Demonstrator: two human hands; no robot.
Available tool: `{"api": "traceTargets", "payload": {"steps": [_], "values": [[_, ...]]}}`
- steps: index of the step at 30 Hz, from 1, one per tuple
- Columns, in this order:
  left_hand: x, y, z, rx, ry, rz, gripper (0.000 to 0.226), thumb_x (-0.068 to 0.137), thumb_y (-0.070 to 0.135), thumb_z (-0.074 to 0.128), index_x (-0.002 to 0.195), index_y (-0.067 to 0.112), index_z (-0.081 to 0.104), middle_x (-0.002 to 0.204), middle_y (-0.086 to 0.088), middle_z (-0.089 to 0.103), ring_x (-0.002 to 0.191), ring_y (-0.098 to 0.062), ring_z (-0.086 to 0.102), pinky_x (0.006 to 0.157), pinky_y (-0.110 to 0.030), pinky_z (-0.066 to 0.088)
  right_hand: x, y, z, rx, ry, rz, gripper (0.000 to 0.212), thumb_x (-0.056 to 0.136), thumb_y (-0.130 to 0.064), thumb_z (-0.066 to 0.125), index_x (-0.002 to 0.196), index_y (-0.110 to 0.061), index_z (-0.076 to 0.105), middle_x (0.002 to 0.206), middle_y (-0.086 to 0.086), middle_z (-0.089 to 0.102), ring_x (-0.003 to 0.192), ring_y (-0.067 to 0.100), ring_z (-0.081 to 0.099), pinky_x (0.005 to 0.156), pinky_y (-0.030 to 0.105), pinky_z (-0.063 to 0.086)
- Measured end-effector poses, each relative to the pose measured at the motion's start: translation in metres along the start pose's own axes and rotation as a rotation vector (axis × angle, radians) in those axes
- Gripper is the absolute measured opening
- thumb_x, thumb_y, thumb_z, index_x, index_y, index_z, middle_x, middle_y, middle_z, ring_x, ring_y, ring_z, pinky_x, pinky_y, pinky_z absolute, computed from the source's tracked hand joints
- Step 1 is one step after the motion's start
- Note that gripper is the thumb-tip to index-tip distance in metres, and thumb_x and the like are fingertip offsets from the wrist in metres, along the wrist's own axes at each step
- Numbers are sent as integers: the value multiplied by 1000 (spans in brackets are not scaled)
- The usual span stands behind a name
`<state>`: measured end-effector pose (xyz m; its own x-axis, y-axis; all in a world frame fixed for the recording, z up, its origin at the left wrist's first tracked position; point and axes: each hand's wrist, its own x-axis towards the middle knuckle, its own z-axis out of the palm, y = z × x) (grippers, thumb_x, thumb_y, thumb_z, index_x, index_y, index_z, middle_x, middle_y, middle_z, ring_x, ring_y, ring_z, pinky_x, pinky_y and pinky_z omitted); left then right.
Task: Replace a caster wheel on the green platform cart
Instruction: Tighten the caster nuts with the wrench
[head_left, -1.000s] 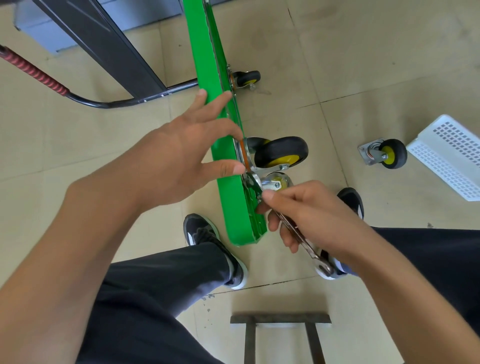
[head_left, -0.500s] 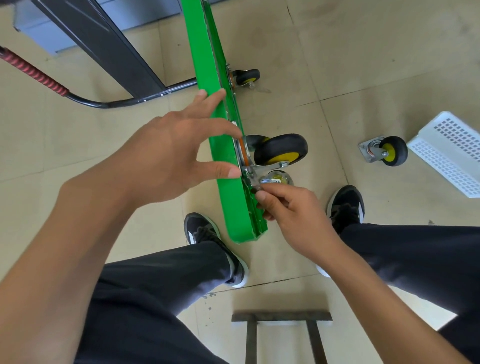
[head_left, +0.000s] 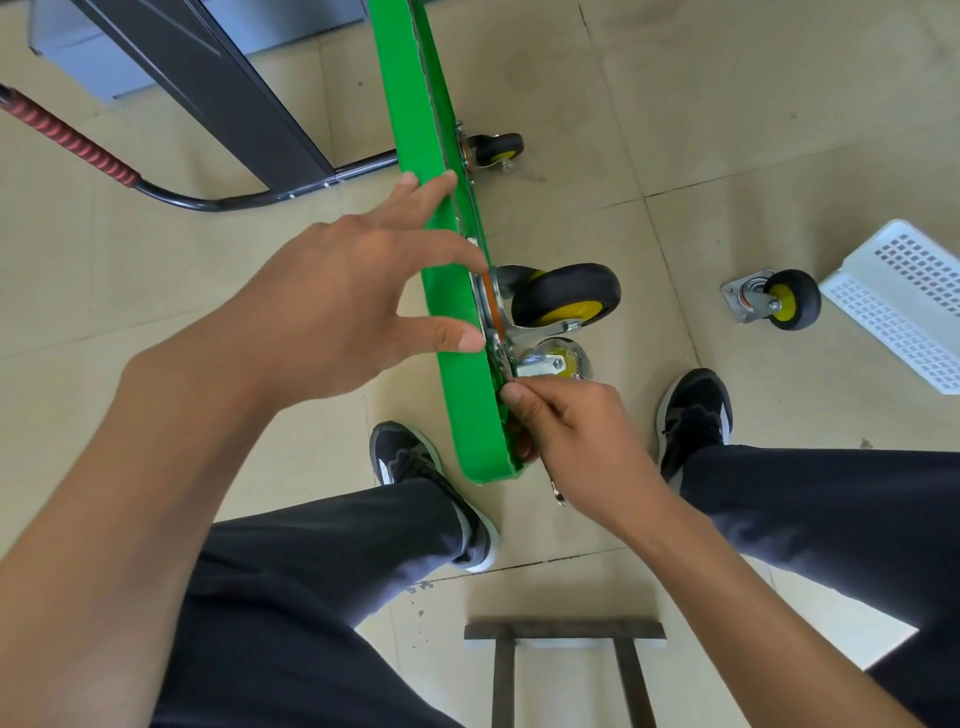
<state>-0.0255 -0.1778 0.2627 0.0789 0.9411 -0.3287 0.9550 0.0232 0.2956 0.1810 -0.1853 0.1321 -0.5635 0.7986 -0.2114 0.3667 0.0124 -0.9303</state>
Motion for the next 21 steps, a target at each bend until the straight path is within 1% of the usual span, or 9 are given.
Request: {"api": "traceTargets", "payload": {"steps": [5,9,10,12,14,15,16,18,21], "values": [[1,-1,1,26,-2,4,71,66,76,44,127,44,57,166,11,11,153,-14,13,113,-51,34,5,-8,-5,-64,-11,20,37,103,-31,53,81,-7,69,66,7,64,64,24,62,62,50,52],[2,-1,0,25,5,13,73,64,78,42,126,43,58,166,9,13,153,-16,15,112,-51,35,2,-27,-7,-122,-22,107,47,103,-35,52,74,0,65,60,17,62,55,29,61,57,50,53],[2,-1,0,25,4,14,73,64,78,41,125,43,58,166,9,13,153,-16,15,112,-52,35,3,-34,-10,-95,-43,153,50,103,-35,52,72,2,63,56,17,62,49,28,61,54,47,54],[2,-1,0,28,1,12,73,63,79,41,125,43,59,166,9,13,153,-16,15,113,-51,35,7,-49,-19,100,-106,326,50,103,-33,53,72,5,61,50,11,59,38,23,58,42,34,50],[3,-1,1,19,3,16,74,63,79,41,124,42,59,166,8,14,153,-16,15,113,-51,34,13,-62,-30,354,-199,497,44,103,-32,54,76,2,61,50,5,54,36,19,50,37,24,43],[3,-1,1,14,5,19,75,63,80,40,124,42,60,166,7,14,153,-17,15,114,-52,34,15,-66,-35,429,-244,540,39,102,-32,54,78,-1,60,52,4,53,36,16,48,37,22,40],[3,-2,1,15,7,22,74,63,80,40,124,42,60,166,7,14,153,-17,15,114,-52,34,16,-68,-40,469,-280,563,37,102,-33,54,81,-3,60,53,3,52,37,14,46,37,20,39],[3,-3,2,19,10,27,73,64,79,41,124,42,59,166,7,14,153,-17,15,114,-53,34,14,-67,-47,478,-328,567,37,102,-34,54,85,-2,63,56,4,52,40,14,46,37,19,37],[2,-3,2,17,0,25,72,65,80,40,123,43,58,167,9,12,153,-16,14,114,-53,34,5,-56,-54,421,-290,514,39,102,-35,54,94,1,68,59,6,55,42,17,46,38,23,37]]}}
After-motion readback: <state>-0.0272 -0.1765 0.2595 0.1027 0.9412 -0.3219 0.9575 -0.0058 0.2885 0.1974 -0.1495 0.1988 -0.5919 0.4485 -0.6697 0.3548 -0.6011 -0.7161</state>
